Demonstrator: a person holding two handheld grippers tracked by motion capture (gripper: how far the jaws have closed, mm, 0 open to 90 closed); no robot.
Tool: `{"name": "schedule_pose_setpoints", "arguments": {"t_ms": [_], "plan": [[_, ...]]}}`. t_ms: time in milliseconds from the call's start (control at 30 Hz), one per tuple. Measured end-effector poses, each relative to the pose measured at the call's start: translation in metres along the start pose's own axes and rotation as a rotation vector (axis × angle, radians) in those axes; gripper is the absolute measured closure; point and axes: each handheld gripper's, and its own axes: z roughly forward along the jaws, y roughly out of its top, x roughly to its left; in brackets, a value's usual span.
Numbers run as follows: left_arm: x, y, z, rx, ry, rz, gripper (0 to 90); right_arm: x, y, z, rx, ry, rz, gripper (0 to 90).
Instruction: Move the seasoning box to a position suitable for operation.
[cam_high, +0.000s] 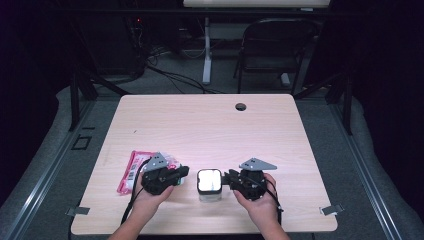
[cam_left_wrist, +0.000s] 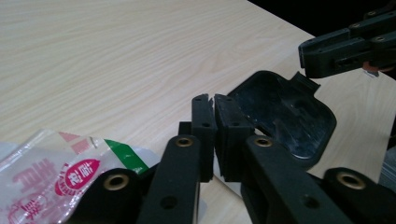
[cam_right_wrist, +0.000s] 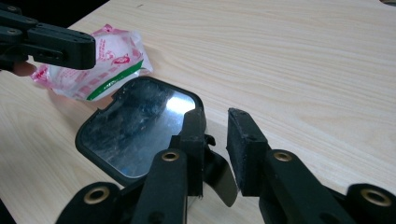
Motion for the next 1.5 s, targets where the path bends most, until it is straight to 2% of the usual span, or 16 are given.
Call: {"name": "schedule_pose_setpoints", "arguments": {"t_ms": [33, 100, 167, 233, 367, 533, 867, 1000, 1033, 1500], "plan": [[-0.001, -0.001, 0.0, 0.019, -0.005, 0.007, 89.8, 0.001, 0.0, -0.001, 0.005, -0.002, -0.007, 77.3], [-0.002, -0.003, 0.001, 0.018, -0.009, 0.012, 90.0, 0.001, -0.001, -0.001, 0.009, 0.001, -0.01, 78.0], [-0.006, -0.006, 0.003, 0.047, -0.026, 0.027, 90.0, 0.001, -0.001, -0.001, 0.003, 0.01, -0.006, 79.4], [-0.012, -0.009, 0.007, 0.074, -0.026, 0.072, 90.0, 0.001, -0.002, -0.002, 0.005, 0.016, -0.002, 80.7], [-0.018, -0.012, 0.011, 0.096, -0.044, 0.093, 90.0, 0.001, -0.003, -0.002, 0.004, 0.02, -0.007, 81.3], [-0.021, -0.015, 0.015, 0.12, -0.069, 0.098, 90.0, 0.001, -0.003, -0.002, 0.001, 0.021, -0.01, 81.7], [-0.021, -0.017, 0.016, 0.151, -0.084, 0.105, 90.0, 0.0, -0.004, -0.002, -0.007, 0.028, -0.003, 81.6], [-0.021, -0.018, 0.016, 0.15, -0.09, 0.099, 90.0, 0.0, -0.004, -0.002, -0.006, 0.035, 0.002, 81.3], [-0.021, -0.017, 0.016, 0.151, -0.091, 0.096, 90.0, 0.0, -0.004, -0.001, -0.001, 0.05, 0.001, 81.3], [-0.02, -0.015, 0.012, 0.133, -0.107, 0.089, 90.0, 0.0, -0.005, -0.001, -0.007, 0.047, 0.0, 81.8]]}}
